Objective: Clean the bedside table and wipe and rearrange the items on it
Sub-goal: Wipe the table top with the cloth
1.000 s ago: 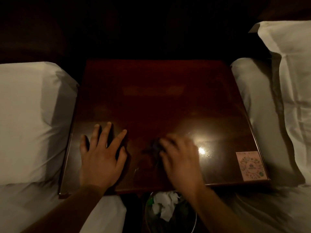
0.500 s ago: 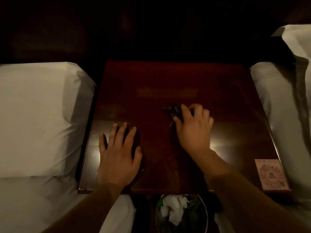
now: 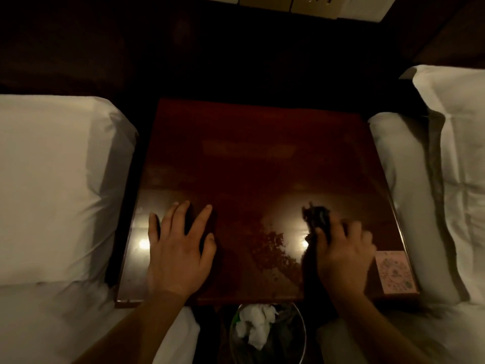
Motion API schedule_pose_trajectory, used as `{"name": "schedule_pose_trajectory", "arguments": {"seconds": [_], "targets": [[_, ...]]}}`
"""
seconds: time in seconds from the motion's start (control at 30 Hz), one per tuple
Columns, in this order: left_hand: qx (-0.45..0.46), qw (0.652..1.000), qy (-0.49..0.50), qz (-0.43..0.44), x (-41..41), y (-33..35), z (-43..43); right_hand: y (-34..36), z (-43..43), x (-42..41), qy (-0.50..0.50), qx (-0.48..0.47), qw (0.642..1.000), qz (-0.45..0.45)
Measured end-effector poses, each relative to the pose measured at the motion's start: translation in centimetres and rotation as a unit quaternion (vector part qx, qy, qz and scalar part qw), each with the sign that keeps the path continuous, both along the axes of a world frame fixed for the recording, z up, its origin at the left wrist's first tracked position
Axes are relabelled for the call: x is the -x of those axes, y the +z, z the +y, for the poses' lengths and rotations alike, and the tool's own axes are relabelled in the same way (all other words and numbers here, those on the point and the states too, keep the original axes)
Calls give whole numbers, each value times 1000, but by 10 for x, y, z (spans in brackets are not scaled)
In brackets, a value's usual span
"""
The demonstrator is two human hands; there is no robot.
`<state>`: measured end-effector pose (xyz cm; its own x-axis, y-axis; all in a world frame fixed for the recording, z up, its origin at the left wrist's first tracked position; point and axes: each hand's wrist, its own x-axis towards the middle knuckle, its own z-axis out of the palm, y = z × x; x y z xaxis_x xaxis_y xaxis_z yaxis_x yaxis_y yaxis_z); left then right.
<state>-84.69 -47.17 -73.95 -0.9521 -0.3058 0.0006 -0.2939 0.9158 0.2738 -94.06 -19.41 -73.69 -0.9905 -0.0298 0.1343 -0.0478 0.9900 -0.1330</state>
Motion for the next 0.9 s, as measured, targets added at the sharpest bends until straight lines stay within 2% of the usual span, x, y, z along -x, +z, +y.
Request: {"name": "schedule_pose_trajectory", "arguments": {"seconds": [0.07,0.2,0.3,0.37,0.53,0.63,0.7,0.77,0.9], "targets": [[1,1000,-2,-10,-1,-1,0,-4,-33,-30,5,-11,1000,-4],[-6,1000,-1,-5,0,-2,-1,-9,-117,-91,189,14,982,6],[-7,1000,4,8,0,-2,-2,-6,-113,-81,277,17,961,11],[-13,1000,3,10,0,-1,-3,-2,-80,-67,263,-4,965,-1],[-41,998,9,39,-3,0,-1,4,12,-38,96,-7,995,-8],[-74,996,14,50,-5,1,-3,2,10,-20,11,-8,1000,0],[-133,989,29,60,-6,4,-4,4,-16,-9,-41,-5,999,-11],[-181,981,45,62,-8,8,-7,5,-57,-2,-12,4,1000,-20],[-135,987,83,39,-35,8,-28,9,-167,-27,159,6,987,-12]]}}
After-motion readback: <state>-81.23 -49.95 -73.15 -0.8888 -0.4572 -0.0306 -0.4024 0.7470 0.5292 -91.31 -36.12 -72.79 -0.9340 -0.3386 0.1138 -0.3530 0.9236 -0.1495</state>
